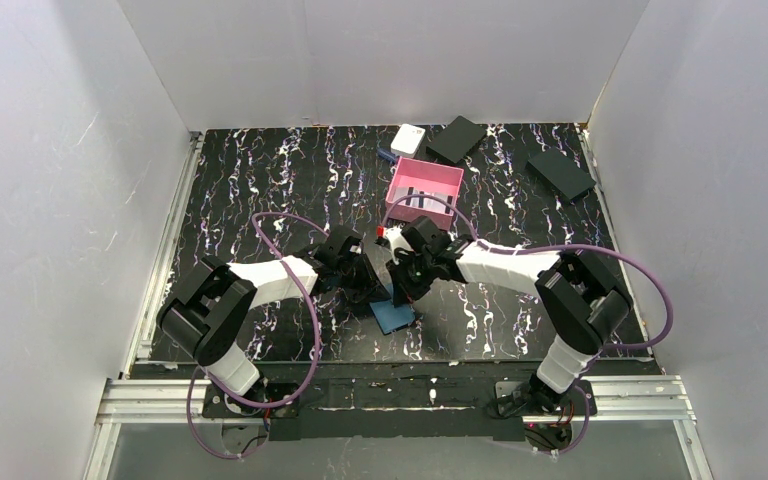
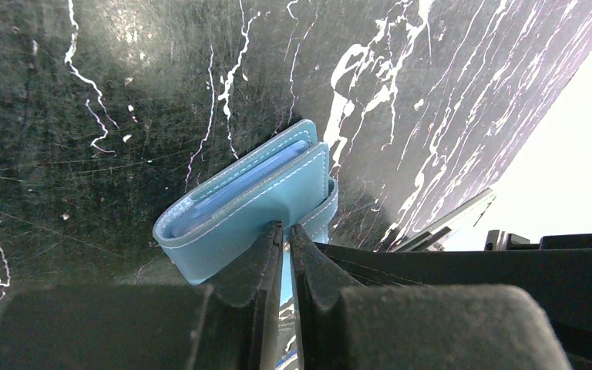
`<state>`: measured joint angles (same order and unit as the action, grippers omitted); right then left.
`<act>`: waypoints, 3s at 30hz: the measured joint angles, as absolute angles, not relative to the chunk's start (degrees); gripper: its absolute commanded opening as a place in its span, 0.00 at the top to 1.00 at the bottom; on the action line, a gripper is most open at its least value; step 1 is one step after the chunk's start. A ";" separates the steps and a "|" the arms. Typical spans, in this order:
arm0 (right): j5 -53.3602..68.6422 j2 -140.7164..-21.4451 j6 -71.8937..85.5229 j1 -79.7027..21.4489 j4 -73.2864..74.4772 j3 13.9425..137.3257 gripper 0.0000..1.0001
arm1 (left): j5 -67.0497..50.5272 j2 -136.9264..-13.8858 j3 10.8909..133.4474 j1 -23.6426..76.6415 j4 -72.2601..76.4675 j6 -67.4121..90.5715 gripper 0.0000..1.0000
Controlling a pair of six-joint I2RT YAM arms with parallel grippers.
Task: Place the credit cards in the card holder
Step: Close the credit card at the center of the board.
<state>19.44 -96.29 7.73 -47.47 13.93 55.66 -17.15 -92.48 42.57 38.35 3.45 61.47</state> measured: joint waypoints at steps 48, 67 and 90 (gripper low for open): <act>24.34 -102.59 10.81 -49.36 17.22 61.30 0.99 | -22.22 -77.76 26.38 34.59 1.24 58.07 0.84; 21.63 -100.60 11.98 -49.39 18.05 60.22 0.99 | -23.80 -82.91 29.90 37.33 1.72 58.11 0.87; 12.52 -109.66 17.90 -53.23 34.18 72.89 0.99 | -26.13 -86.80 32.64 38.00 1.65 58.08 0.88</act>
<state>12.52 -109.66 17.90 -53.23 34.18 72.89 -26.13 -86.80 32.64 38.00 1.65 58.08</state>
